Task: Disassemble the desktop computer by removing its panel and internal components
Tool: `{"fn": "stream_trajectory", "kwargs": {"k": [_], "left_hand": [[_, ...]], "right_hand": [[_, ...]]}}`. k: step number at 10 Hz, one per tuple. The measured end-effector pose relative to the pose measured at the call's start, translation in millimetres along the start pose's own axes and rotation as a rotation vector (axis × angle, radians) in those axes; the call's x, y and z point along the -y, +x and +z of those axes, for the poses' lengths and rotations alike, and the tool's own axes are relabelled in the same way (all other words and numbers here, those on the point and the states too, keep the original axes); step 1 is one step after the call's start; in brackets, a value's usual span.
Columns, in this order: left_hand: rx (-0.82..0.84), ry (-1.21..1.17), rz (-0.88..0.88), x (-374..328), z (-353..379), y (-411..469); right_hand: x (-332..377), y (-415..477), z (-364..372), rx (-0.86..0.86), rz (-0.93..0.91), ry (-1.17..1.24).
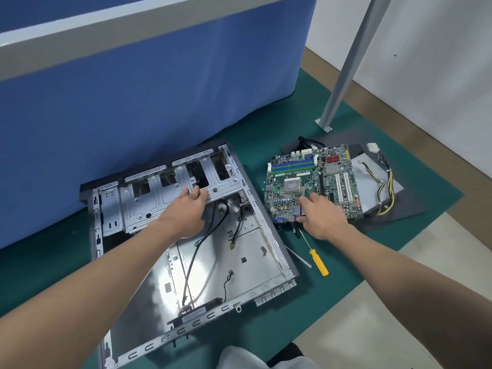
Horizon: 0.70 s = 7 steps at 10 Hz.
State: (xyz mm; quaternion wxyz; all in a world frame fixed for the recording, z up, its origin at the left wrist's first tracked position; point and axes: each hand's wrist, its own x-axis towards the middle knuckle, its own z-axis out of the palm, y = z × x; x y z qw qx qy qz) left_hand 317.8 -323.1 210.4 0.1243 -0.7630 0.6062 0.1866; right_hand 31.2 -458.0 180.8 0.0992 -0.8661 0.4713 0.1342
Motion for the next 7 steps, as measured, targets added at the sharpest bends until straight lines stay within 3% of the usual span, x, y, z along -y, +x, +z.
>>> {"fn": "stream_trajectory", "kwargs": {"k": [3, 7], "left_hand": [[0.002, 0.002, 0.007, 0, 1, 0], [0.023, 0.006, -0.003, 2, 0, 4]], "right_hand": [[1, 8, -3, 0.008, -0.007, -0.121], [13, 7, -11, 0.083, 0.059, -0.109]]}}
